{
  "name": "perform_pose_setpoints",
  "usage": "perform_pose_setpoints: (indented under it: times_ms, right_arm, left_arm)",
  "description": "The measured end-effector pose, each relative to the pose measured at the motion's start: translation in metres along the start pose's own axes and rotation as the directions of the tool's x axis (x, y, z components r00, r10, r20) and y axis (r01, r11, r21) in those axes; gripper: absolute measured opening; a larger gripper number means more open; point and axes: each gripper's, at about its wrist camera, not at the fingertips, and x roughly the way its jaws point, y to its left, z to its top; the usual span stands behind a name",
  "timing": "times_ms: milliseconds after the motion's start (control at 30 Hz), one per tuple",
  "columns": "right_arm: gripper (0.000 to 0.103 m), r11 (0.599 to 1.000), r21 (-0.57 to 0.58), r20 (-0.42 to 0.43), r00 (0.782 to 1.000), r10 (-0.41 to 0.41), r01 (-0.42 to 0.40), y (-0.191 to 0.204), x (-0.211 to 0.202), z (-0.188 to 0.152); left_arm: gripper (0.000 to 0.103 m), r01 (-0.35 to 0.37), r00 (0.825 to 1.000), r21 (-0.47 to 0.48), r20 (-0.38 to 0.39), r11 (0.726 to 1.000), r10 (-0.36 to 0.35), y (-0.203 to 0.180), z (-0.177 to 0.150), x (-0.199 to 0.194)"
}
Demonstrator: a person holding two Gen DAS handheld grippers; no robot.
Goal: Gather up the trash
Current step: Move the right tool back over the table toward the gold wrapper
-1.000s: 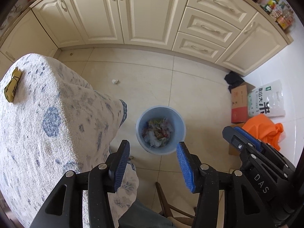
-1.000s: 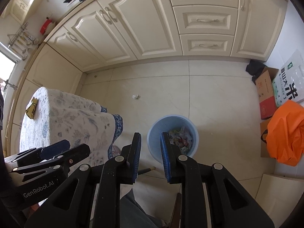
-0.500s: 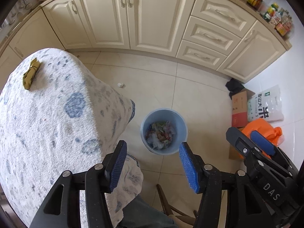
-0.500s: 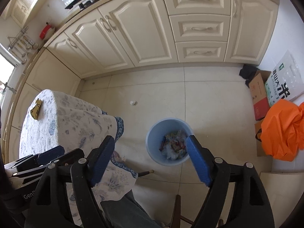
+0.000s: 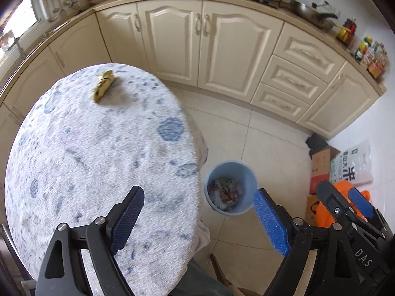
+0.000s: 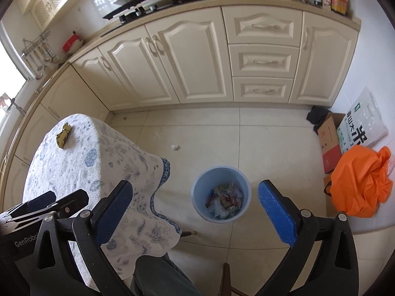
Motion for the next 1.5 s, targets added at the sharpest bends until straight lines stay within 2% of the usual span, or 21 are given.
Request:
perform_pose_setpoints:
  times_ms: [133,300,533,900,1200,1367,1500]
  right_arm:
    - [0.103,0.999,-0.042,0.013,1.0,0.0,0.001,0.022,-0.008,-0.007]
    - [0.103,0.995,-0.096,0.02,1.0,0.008,-0.006,0.052,-0.015,-0.018]
    - [0.103,0.987,-0.139,-0.019,0.996,0.084,-0.086,0.099,-0.014,-0.033]
    - [0.103,0.967,-0.221,-0.068,0.991,0.114,-0.126,0.177,-0.002,-0.048]
    - [0.103,0.958,-0.255,-0.074,0.991,0.115,-0.13,0.227,0.024,-0.033]
    - [0.103,0.951,-0.27,-0.069,0.988,0.139,-0.153,0.25,0.043,-0.013]
    - [0.103,0.942,-0.308,-0.086,0.989,0.116,-0.137,0.274,0.067,0.008]
  left_arm:
    - [0.096,-0.01,1.0,-0.049,0.028,0.999,0.012,0.028,-0.015,-0.023]
    - [0.098,-0.031,0.998,-0.106,0.057,0.994,0.037,0.063,-0.034,-0.046]
    - [0.098,-0.045,0.995,-0.175,0.078,0.984,0.059,0.115,-0.058,-0.071]
    - [0.098,-0.09,0.99,-0.266,0.083,0.96,0.116,0.195,-0.078,-0.089]
    - [0.098,-0.117,0.989,-0.312,0.051,0.943,0.139,0.246,-0.062,-0.068]
    - [0.098,-0.131,0.989,-0.316,0.031,0.94,0.148,0.271,-0.035,-0.043]
    - [0.098,-0.147,0.988,-0.309,0.006,0.94,0.157,0.291,-0.006,-0.018]
